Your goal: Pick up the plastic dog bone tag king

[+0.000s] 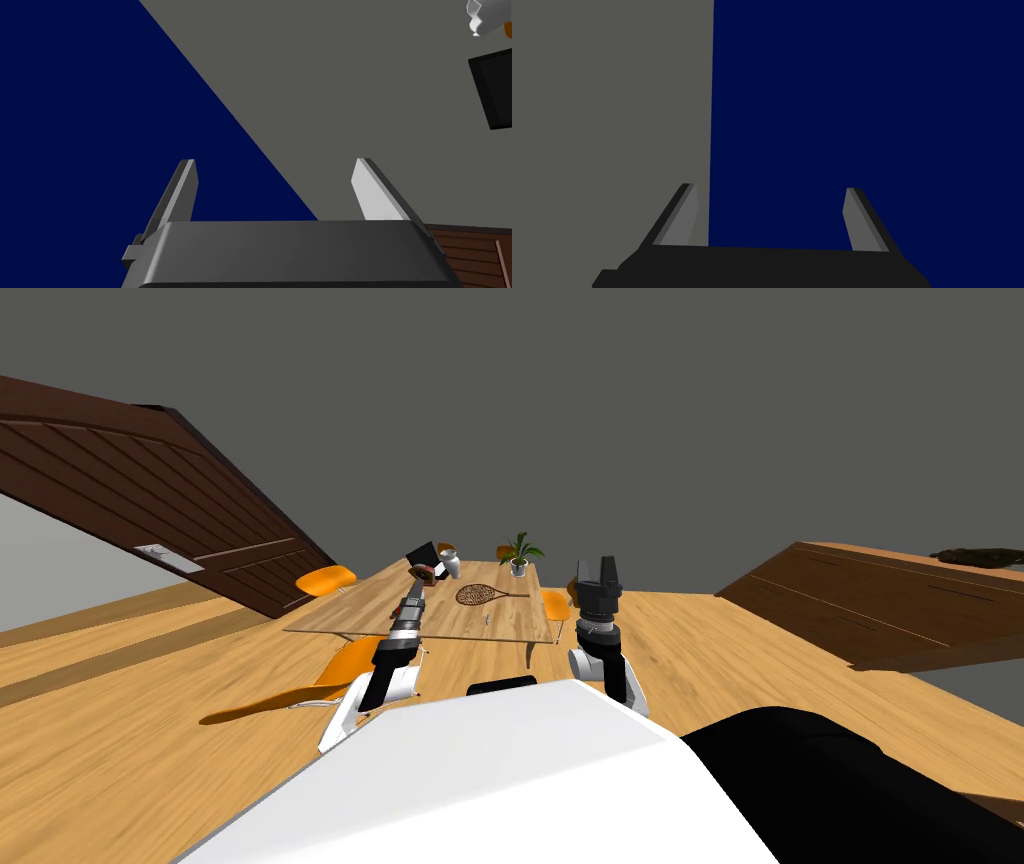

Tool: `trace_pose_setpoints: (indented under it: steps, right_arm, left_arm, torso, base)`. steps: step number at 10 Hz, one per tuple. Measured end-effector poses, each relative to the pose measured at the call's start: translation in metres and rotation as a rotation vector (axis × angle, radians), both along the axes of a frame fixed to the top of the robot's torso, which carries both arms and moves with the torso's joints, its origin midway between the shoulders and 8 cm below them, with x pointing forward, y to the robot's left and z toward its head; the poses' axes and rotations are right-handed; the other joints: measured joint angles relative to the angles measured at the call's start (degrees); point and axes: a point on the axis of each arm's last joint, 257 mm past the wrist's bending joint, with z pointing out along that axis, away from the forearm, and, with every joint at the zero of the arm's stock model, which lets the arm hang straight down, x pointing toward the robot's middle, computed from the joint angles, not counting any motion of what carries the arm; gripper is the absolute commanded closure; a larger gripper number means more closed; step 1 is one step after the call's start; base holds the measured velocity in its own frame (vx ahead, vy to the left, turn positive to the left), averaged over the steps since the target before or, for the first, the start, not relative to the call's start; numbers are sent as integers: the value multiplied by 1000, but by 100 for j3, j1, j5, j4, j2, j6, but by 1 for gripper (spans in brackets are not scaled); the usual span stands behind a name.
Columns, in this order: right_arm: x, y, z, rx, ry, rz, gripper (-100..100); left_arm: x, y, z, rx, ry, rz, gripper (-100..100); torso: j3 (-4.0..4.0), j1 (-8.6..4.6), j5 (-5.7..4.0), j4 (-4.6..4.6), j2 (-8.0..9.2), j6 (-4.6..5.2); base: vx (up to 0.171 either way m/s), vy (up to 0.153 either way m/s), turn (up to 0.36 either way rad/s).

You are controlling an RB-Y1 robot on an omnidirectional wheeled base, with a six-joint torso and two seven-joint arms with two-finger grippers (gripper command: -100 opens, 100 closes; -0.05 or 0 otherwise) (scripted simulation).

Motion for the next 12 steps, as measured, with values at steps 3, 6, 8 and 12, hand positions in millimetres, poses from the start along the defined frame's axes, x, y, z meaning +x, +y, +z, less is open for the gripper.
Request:
trace_pose_setpoints:
  steps: [3, 6, 8, 12]
  right_arm:
    - [0, 0, 0, 0, 0, 0, 0]
    - [0, 0, 0, 0, 0, 0, 0]
    - [0, 0, 0, 0, 0, 0, 0]
    - [0, 0, 0, 0, 0, 0, 0]
  left_arm:
    - [15, -1, -33, 65, 68, 22, -100]
    - [30, -3, -69, 147, 151, 47, -100]
    - [38, -3, -96, 205, 203, 60, -100]
    - [47, -4, -138, 295, 292, 76, -100]
  torso:
    - [0, 0, 0, 0, 1, 0]
    - [-2, -6, -2, -1, -2, -2]
    - [0, -6, -2, 0, -1, 0]
    - [0, 0, -1, 0, 1, -1]
  base:
    - [6, -37, -50]
    - [14, -47, -60]
    - [9, -40, -62]
    - [10, -30, -45]
